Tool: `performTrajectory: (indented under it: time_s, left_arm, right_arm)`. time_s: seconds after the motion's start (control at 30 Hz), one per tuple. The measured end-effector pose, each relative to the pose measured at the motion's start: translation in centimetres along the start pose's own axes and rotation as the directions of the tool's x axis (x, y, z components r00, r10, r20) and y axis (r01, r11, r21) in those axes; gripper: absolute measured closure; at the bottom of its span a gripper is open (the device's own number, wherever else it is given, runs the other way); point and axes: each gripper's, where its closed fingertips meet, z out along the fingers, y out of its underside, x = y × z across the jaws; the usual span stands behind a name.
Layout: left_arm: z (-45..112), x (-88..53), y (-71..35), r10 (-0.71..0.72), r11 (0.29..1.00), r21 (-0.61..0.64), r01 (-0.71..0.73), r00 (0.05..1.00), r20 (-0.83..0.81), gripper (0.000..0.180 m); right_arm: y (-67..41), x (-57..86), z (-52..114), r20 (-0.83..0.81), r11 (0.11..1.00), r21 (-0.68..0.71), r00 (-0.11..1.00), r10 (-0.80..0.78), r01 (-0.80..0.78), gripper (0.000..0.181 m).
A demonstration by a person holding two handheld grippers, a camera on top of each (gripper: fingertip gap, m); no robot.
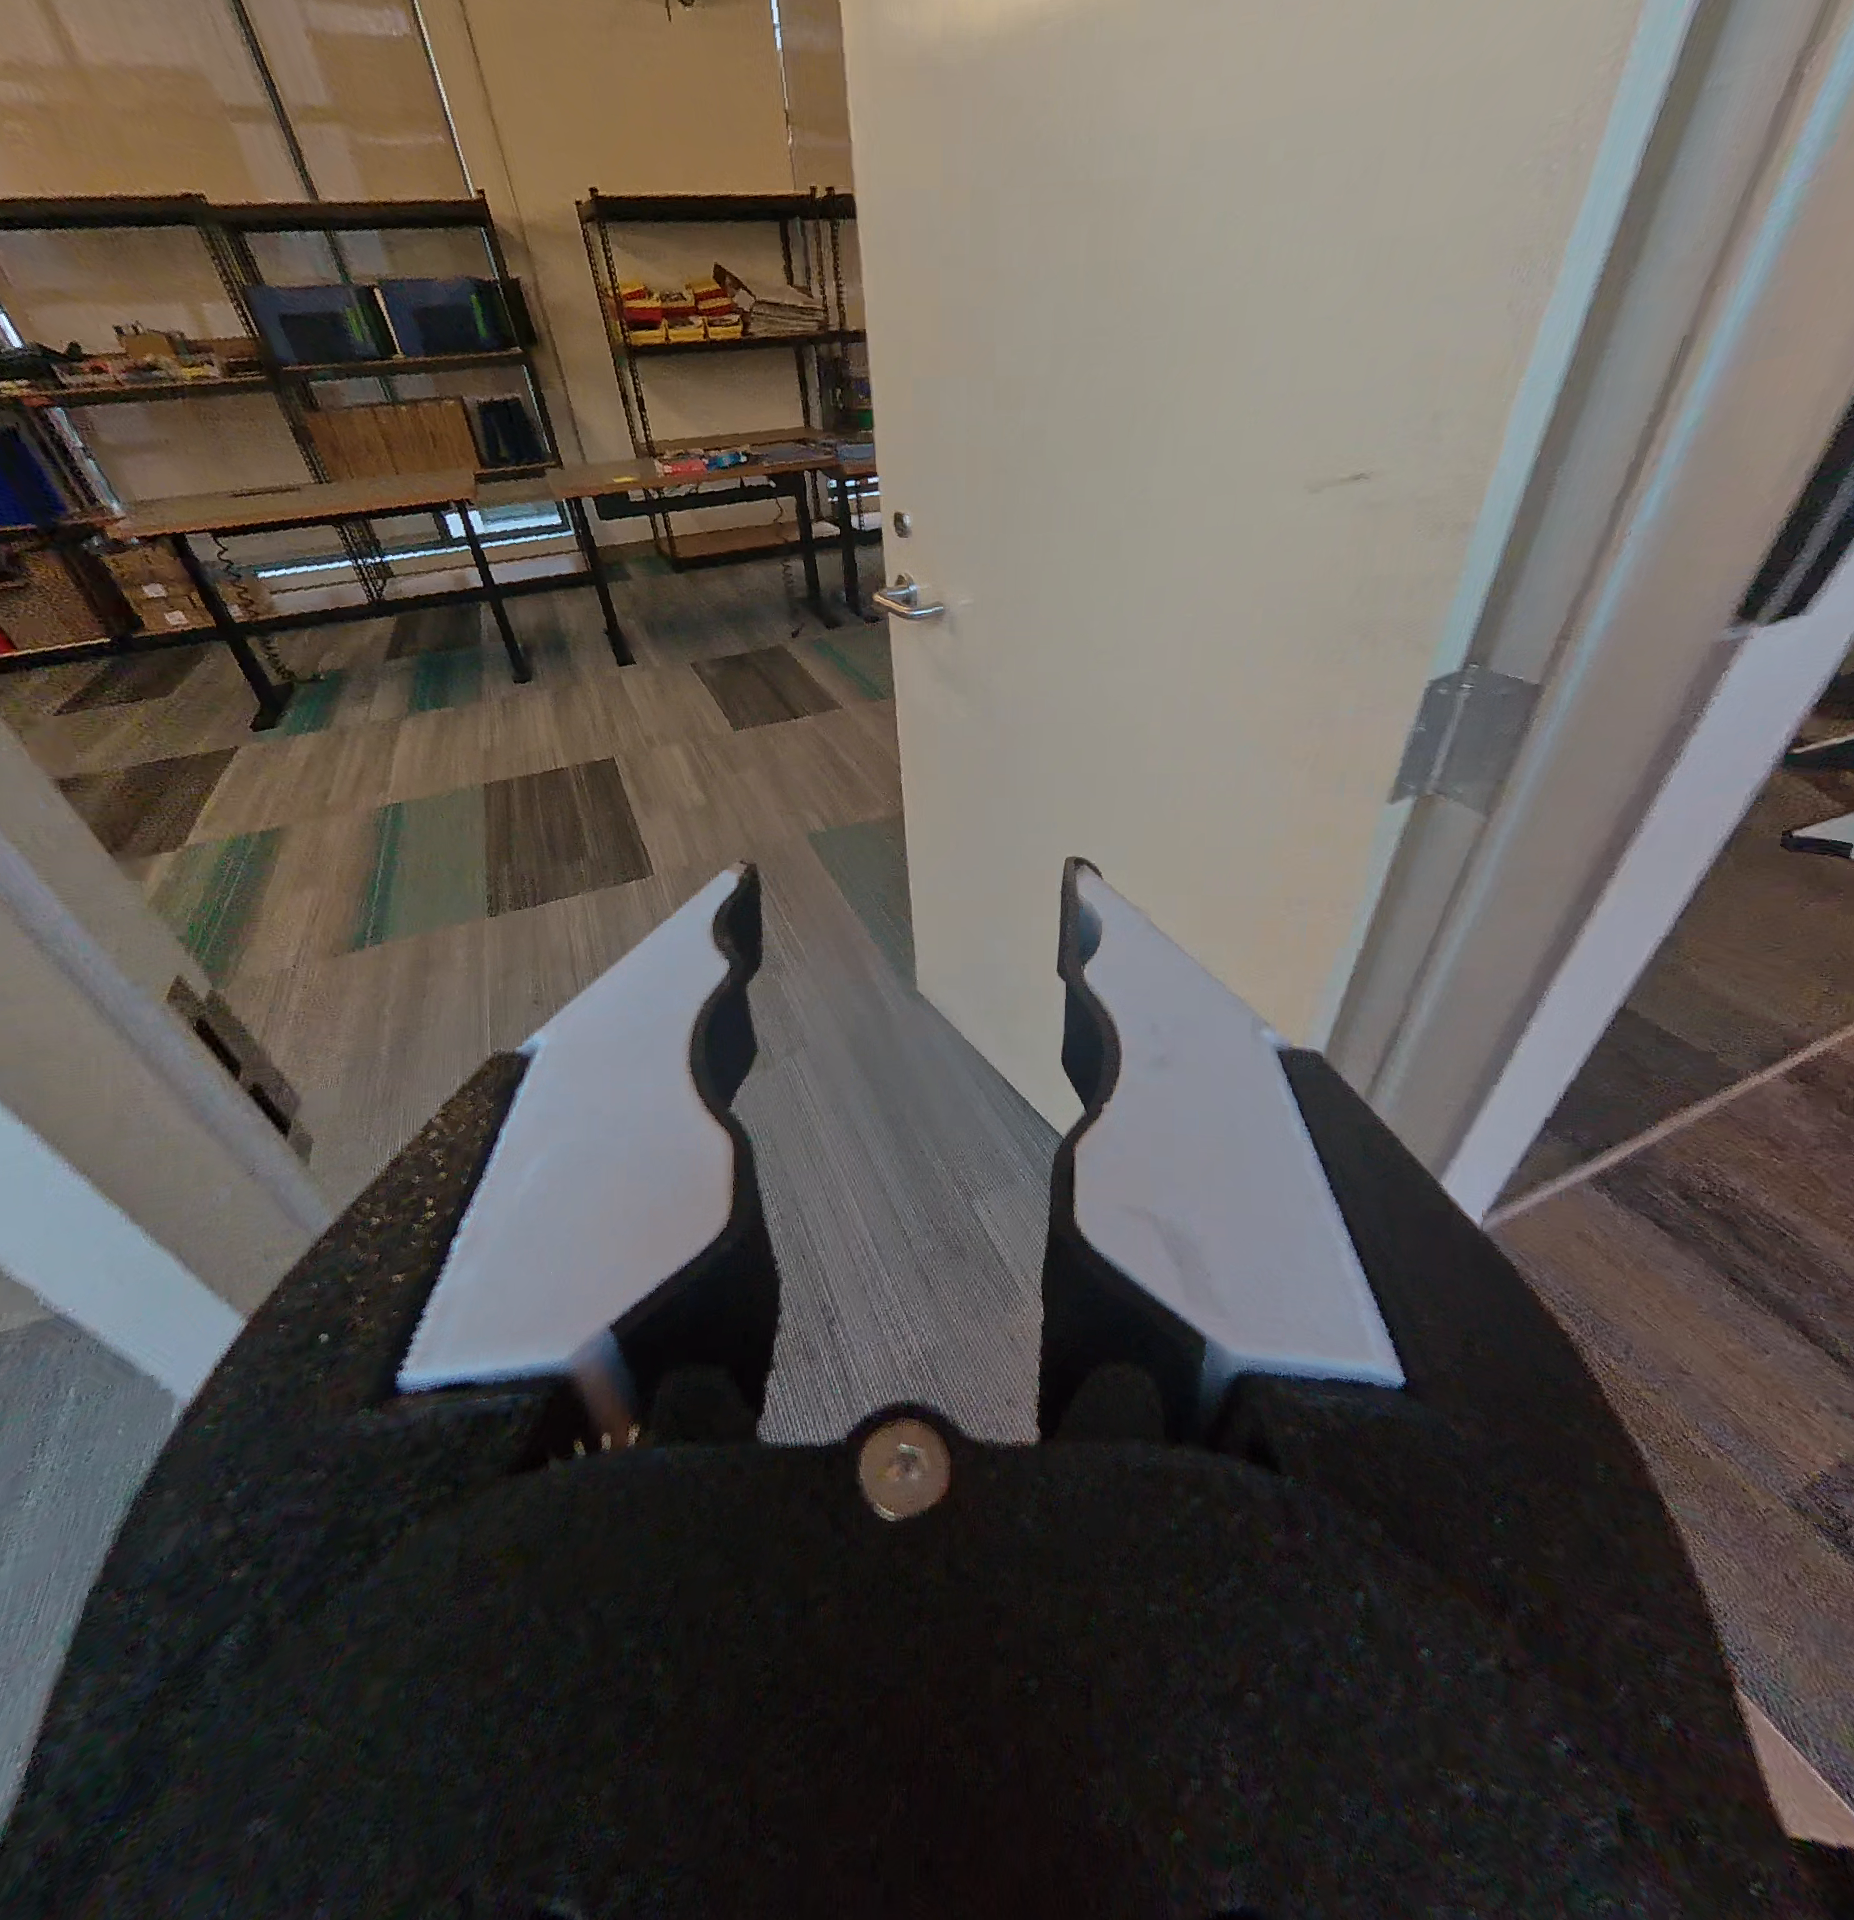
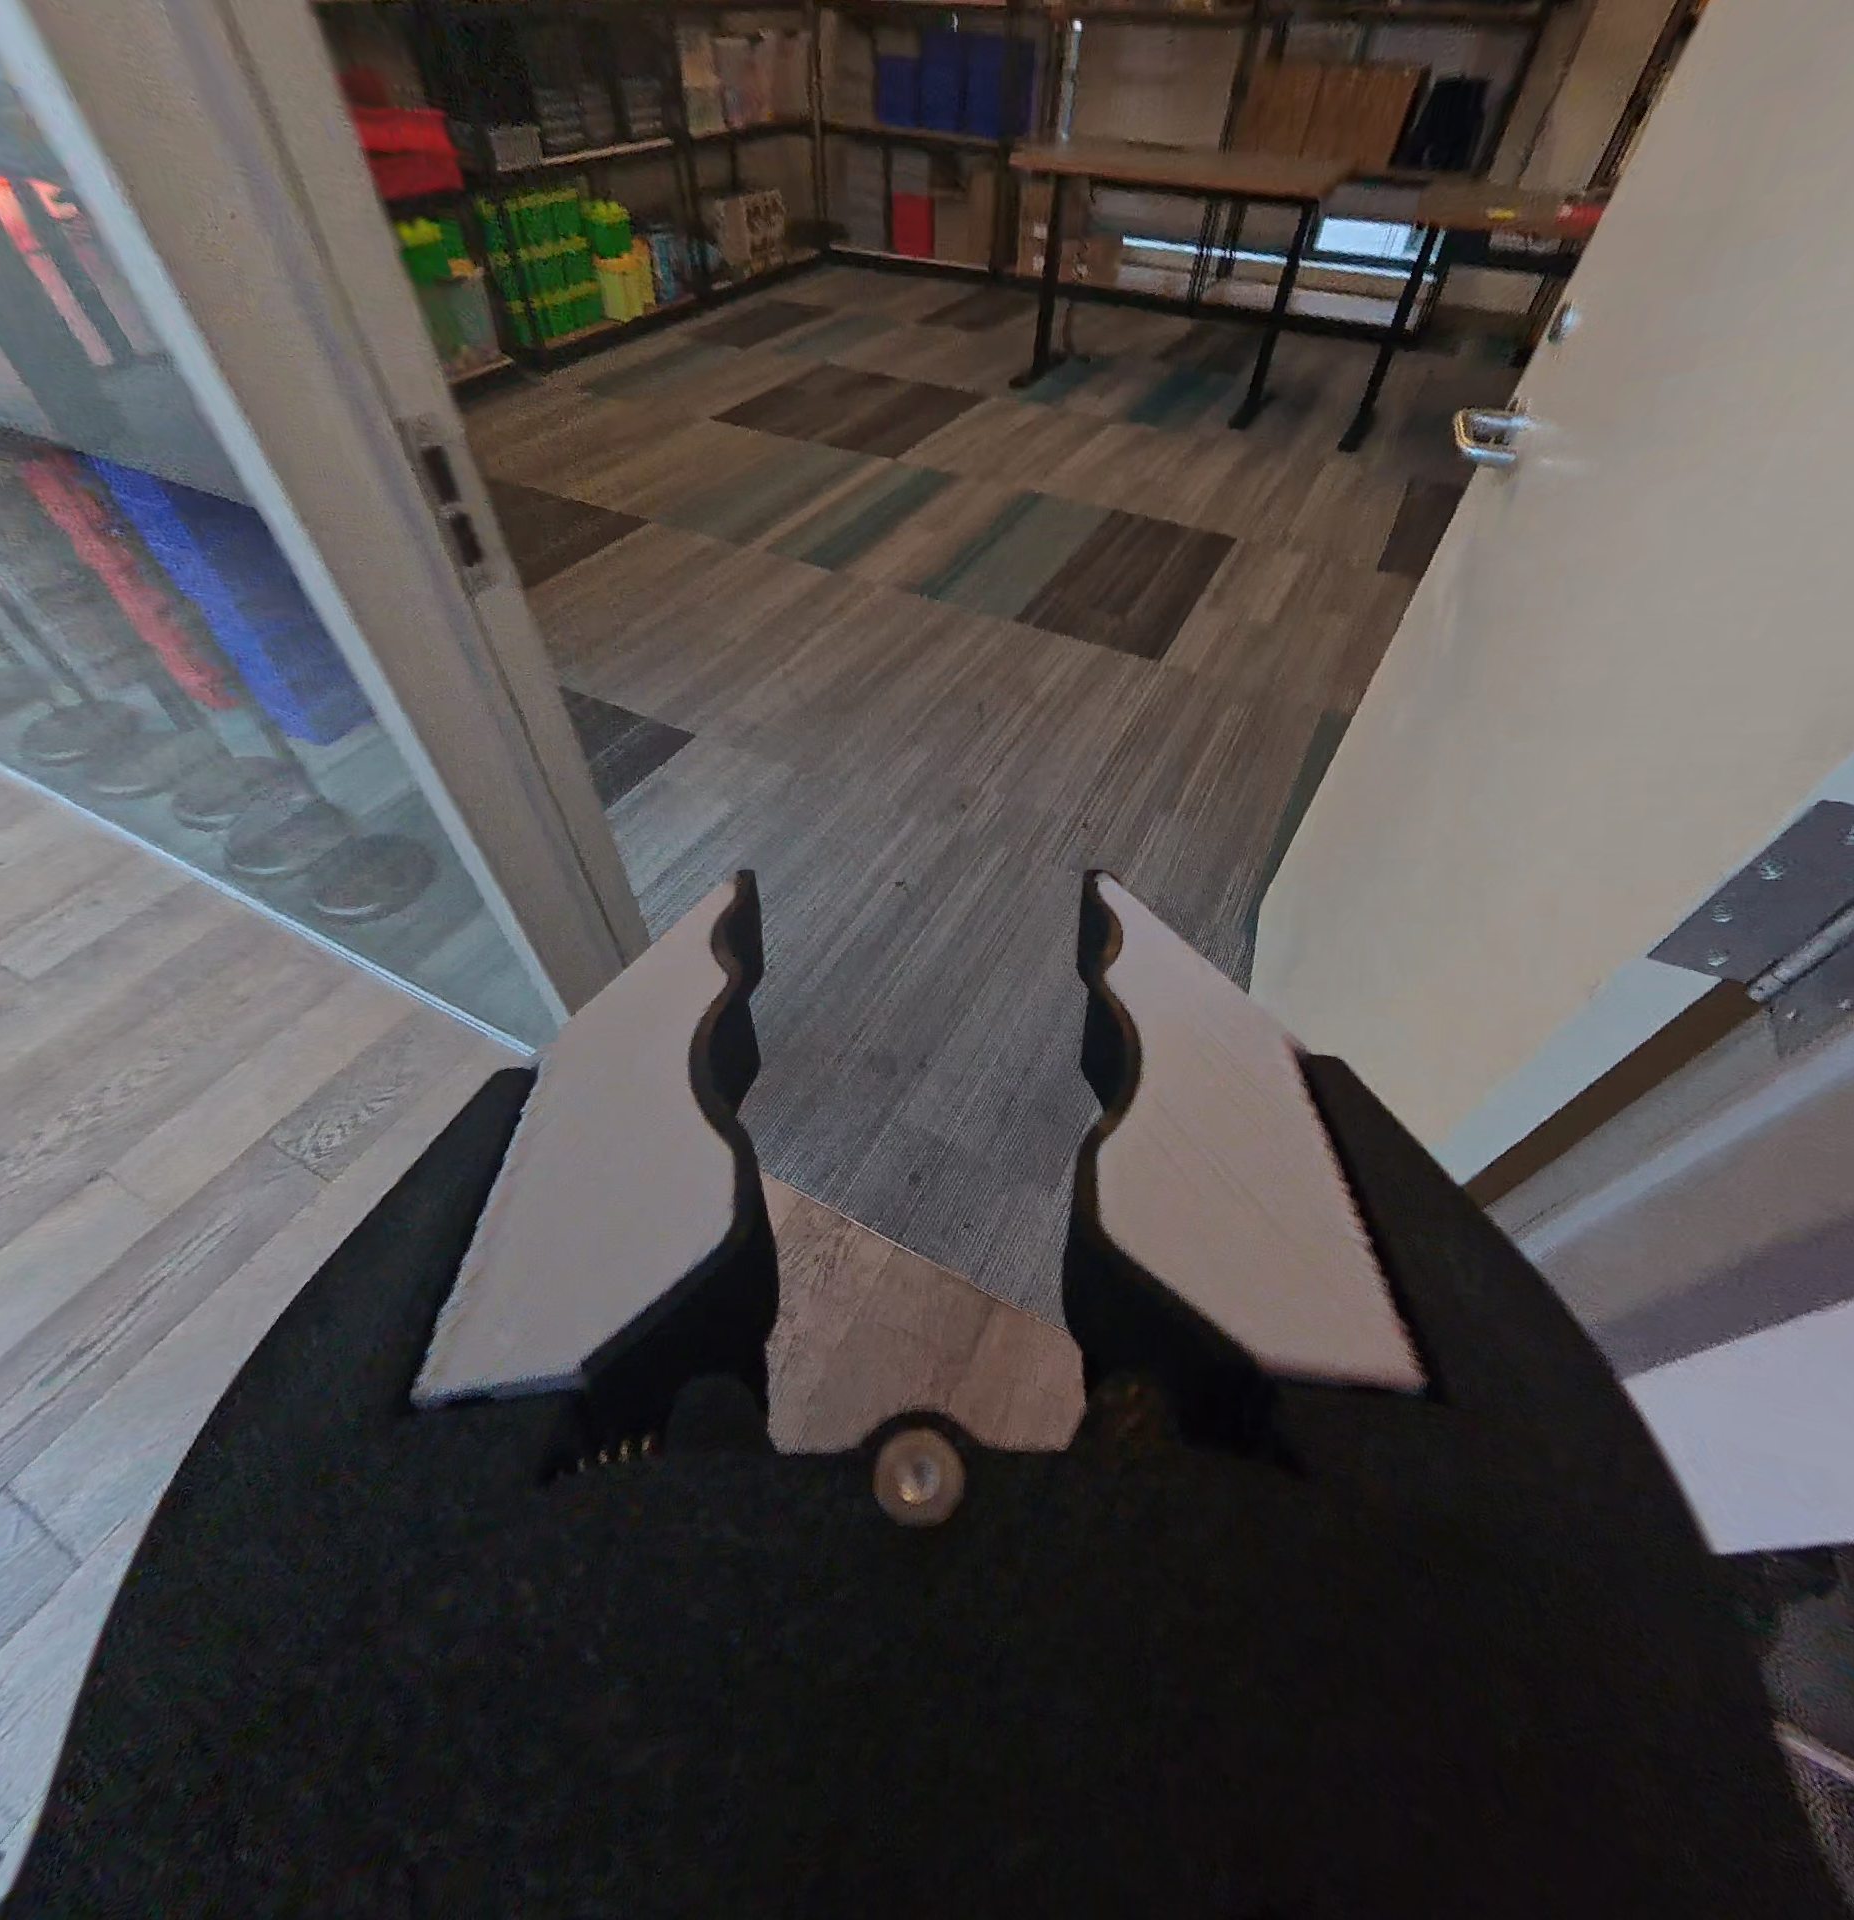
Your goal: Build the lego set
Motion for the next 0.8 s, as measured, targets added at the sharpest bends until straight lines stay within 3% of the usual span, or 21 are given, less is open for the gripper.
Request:
performTrajectory:
  time_s: [0.13,0.23,0.5,0.63,0.8]
  left_arm:
    - [13.6,-5.2,3.0,-0.052,0.997,-0.053,0.057,0.994,0.095,0.122]
    - [22.4,-8.9,2.1,-0.072,0.994,-0.073,0.083,0.988,0.137,0.122]
    - [46.0,-22.1,6.1,-0.136,0.978,-0.142,0.154,0.982,0.132,0.124]
    - [62.1,-31.3,9.4,-0.159,0.977,-0.131,0.170,0.983,0.087,0.127]
    - [84.0,-45.7,4.8,-0.106,0.990,-0.093,0.108,0.994,0.029,0.130]
  right_arm:
    - [-0.8,9.3,14.3,-0.017,1.000,-0.013,1.000,0.009,-0.009,0.123]
    - [-5.8,12.3,25.8,0.066,0.999,-0.007,0.997,0.040,-0.040,0.122]
    - [-20.0,17.3,55.1,0.229,0.991,0.111,0.969,-0.093,0.069,0.121]
    - [-18.9,23.5,70.3,0.150,0.993,0.064,0.983,-0.110,0.101,0.120]
    - [-21.8,32.0,86.3,0.036,0.992,-0.033,0.993,-0.117,0.118,0.120]
